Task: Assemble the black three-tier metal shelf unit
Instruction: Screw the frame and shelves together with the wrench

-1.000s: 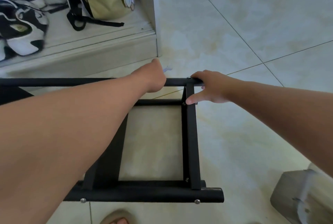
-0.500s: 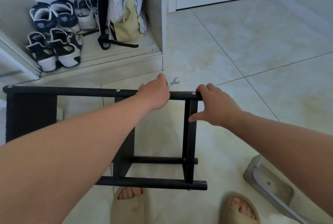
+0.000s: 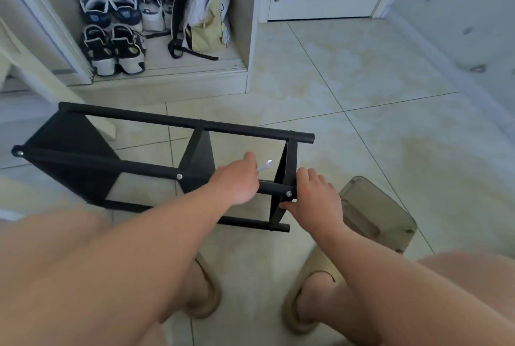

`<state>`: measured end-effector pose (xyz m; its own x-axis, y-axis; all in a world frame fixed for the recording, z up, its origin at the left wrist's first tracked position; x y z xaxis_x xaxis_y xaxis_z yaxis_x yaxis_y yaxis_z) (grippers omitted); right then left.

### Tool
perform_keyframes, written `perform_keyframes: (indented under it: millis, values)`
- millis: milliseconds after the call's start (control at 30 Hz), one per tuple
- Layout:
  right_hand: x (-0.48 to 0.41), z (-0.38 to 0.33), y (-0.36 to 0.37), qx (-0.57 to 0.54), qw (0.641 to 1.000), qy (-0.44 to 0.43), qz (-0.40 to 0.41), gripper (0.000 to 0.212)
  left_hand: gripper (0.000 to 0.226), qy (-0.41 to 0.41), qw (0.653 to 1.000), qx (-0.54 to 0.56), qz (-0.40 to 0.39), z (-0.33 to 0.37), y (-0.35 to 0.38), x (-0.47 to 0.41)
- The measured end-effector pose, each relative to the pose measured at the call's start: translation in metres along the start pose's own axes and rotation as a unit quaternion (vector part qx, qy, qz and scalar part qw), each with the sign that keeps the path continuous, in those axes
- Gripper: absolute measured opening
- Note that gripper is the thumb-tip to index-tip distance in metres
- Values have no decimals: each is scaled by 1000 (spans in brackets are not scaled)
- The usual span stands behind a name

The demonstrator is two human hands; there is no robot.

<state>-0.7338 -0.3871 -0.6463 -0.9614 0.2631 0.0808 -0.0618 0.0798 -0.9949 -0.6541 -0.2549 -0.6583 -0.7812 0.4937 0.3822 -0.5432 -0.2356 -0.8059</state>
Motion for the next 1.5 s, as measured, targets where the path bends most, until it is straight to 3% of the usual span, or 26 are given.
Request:
perform_keyframes:
  millis: [200, 467, 800, 867, 967, 1067, 1267, 1500]
  values:
    - [57, -8, 22, -20, 999, 19, -17, 41, 8, 0, 1000, 3, 28, -8, 27, 47]
    - [110, -1, 49, -81, 989, 60, -109, 29, 13, 53, 997, -36, -31, -3, 70, 68]
    - [148, 27, 52, -139, 947, 108, -268, 45, 8, 51, 997, -23, -58, 5, 105, 103]
    - [149, 28, 43, -100, 957, 103, -252, 55, 8, 53, 997, -20, -59, 7, 104, 109]
    - [142, 24, 25, -2, 982, 57, -181, 107, 10, 61, 996, -33, -56, 12, 100, 112]
    - [136, 23, 29, 33, 980, 30, -196, 143, 11, 57, 995, -41, -64, 14, 98, 112]
    - [116, 20, 45, 86, 966, -61, -236, 159, 13, 35, 994, -57, -84, 12, 103, 103]
    - [108, 25, 54, 64, 966, -91, -235, 158, 14, -15, 981, -71, -182, 16, 110, 83]
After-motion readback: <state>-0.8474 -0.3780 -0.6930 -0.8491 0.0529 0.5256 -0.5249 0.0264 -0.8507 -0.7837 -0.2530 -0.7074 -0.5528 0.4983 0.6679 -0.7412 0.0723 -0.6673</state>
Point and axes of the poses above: each hand's wrist, its own x-axis away from the middle knuckle, its own y-axis out of the palm, z = x × y, the point moved 10 cm from there along -x, towards the middle knuckle, and after that the axes turned 1 degree about y, right-handed, at the moved point
